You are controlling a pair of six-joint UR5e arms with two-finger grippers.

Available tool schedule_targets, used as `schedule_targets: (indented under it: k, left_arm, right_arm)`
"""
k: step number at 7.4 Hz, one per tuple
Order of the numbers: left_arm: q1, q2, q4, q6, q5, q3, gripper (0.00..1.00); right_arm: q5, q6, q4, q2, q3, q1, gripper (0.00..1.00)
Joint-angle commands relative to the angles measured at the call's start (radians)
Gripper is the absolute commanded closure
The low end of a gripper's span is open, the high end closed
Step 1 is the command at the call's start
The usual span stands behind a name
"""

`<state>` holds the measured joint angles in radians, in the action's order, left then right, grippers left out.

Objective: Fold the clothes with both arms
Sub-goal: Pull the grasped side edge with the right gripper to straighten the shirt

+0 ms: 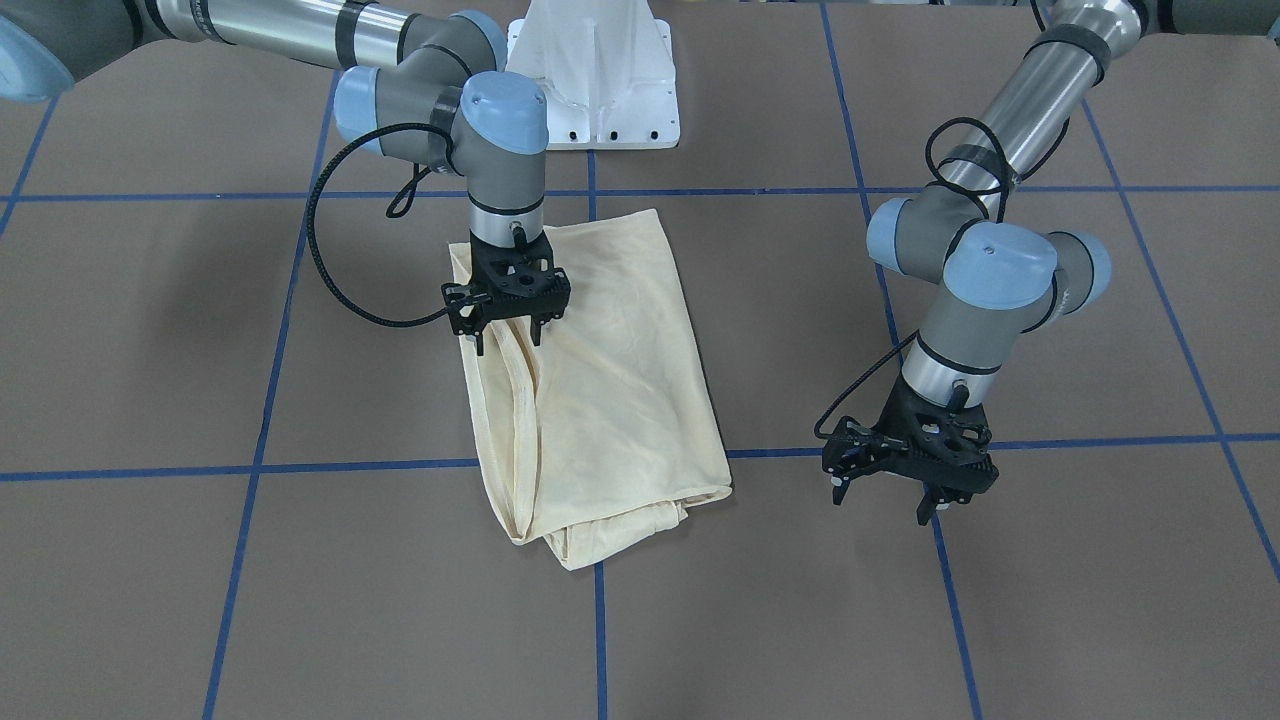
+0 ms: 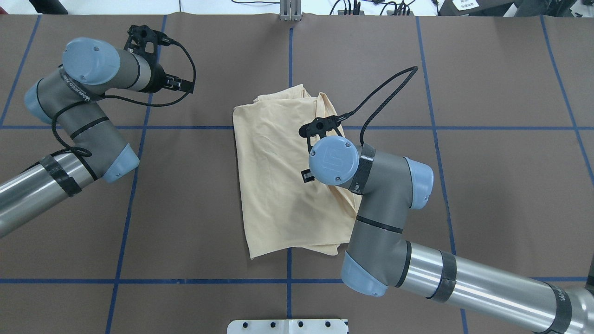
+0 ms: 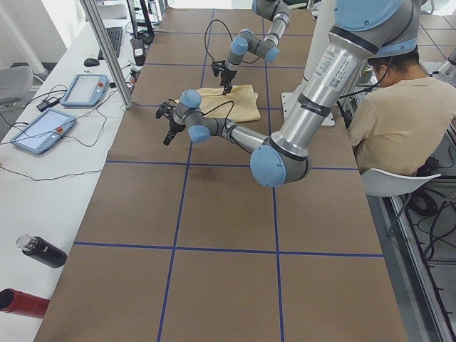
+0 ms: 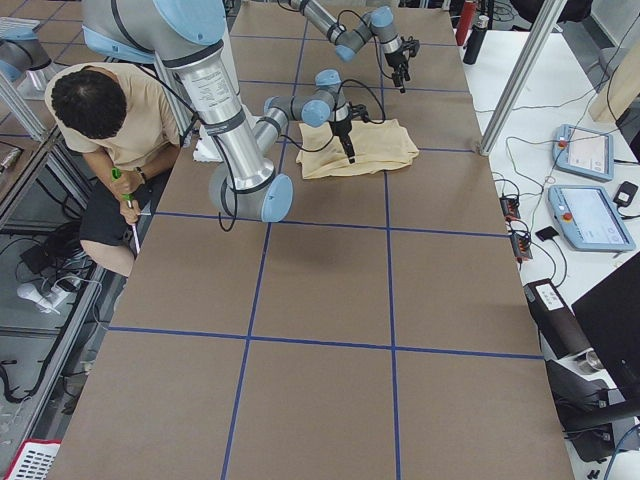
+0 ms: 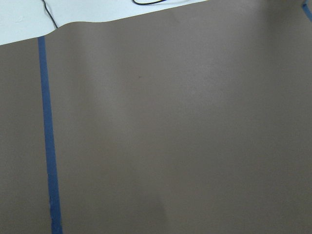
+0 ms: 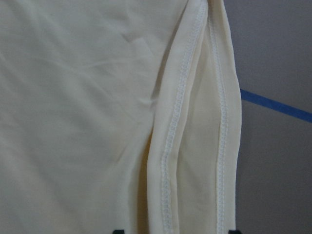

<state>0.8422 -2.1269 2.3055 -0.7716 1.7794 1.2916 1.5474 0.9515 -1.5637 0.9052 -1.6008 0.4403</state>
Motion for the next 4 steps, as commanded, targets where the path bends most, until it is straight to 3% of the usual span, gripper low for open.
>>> schedule_targets:
  k: [1,3,4]
  left_arm:
    - [0.000,-0.001,0.000,0.000,0.000,0.000,0.00]
    - [0.000,-0.001,0.000,0.000,0.000,0.000,0.00]
    - [0.000,-0.001,0.000,0.000,0.000,0.000,0.00]
  right_arm:
    - [0.003,-0.020,0.002,-0.005,0.022,0.001,0.56]
    - [0.003,-0.020,0.002,-0.006,0.022,0.001,0.75]
    - [0.005,-0.019,0.004,-0.008,0.021,0.001,0.94]
